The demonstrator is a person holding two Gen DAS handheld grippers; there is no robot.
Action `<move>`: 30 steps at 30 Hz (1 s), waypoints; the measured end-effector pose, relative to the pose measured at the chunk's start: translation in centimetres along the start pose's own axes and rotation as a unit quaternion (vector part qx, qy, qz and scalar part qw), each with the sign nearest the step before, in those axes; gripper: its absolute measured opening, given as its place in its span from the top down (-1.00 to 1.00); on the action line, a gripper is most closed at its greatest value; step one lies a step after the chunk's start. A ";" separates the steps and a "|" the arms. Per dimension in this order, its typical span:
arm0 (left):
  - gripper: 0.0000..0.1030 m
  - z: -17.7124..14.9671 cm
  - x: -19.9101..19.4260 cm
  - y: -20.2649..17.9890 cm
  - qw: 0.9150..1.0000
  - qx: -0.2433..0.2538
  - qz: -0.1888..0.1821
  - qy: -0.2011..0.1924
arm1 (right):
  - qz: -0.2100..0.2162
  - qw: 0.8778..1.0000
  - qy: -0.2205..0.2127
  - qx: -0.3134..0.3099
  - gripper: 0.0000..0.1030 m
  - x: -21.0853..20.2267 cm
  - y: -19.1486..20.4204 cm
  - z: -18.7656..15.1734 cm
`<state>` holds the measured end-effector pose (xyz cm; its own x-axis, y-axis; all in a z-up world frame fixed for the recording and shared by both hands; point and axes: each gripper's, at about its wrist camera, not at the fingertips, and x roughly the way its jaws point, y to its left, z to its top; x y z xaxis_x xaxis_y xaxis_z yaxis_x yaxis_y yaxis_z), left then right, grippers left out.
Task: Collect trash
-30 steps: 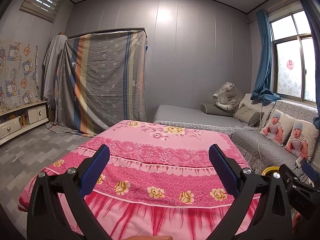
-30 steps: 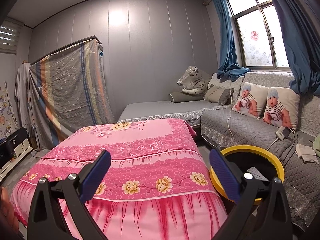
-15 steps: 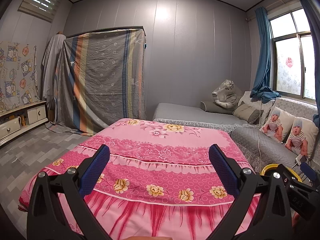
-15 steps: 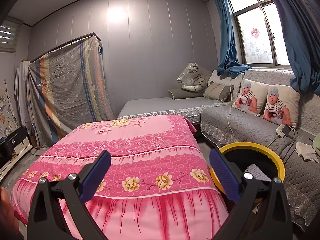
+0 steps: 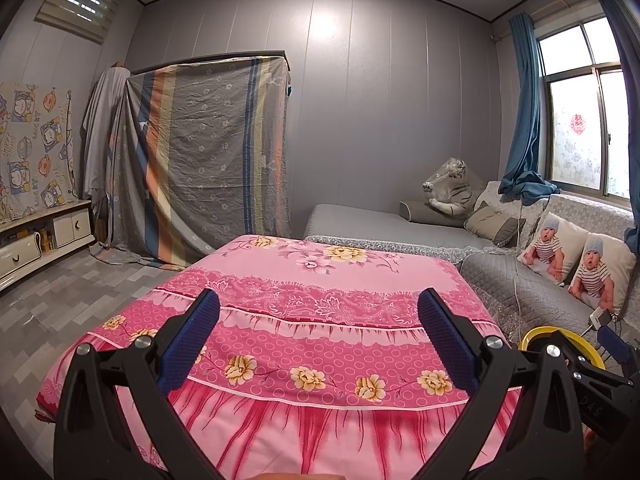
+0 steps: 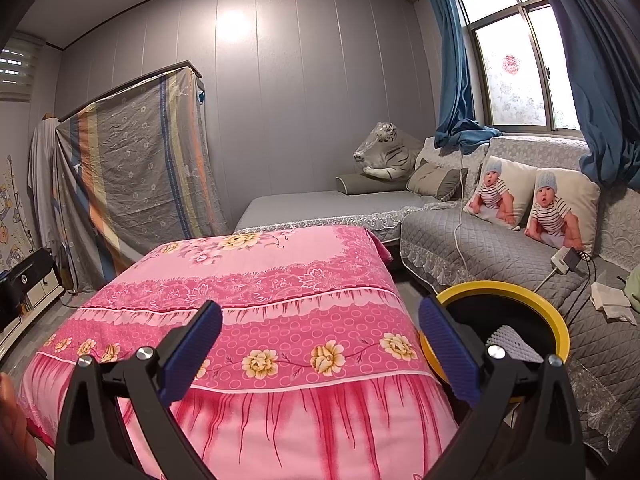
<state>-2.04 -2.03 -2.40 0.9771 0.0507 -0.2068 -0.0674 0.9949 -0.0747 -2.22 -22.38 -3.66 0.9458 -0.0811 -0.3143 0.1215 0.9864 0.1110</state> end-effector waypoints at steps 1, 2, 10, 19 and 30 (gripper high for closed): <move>-0.84 0.0 0.0 0.0 1.000 0.000 0.000 0.000 | 0.000 1.000 0.000 0.000 -0.85 0.0 0.0 0.0; -0.84 0.0 0.0 0.0 1.000 0.000 -0.001 0.000 | 0.000 1.000 0.000 0.000 -0.85 0.0 0.0 0.0; -0.84 -0.1 0.1 0.0 1.000 0.000 -0.002 0.003 | -0.001 1.000 0.004 -0.001 -0.85 0.0 -0.1 -0.4; -0.84 -0.3 0.3 -0.1 1.000 -0.001 -0.005 0.008 | -0.003 1.000 0.006 -0.002 -0.85 0.2 -0.2 -0.6; -0.84 -0.3 0.4 -0.1 1.000 -0.001 -0.007 0.010 | -0.004 1.000 0.009 -0.003 -0.85 0.3 -0.2 -0.7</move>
<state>-1.75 -2.12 -2.78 0.9738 0.0353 -0.2248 -0.0544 0.9954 -0.0794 -2.21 -22.50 -4.39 0.9390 -0.0867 -0.3329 0.1277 0.9864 0.1032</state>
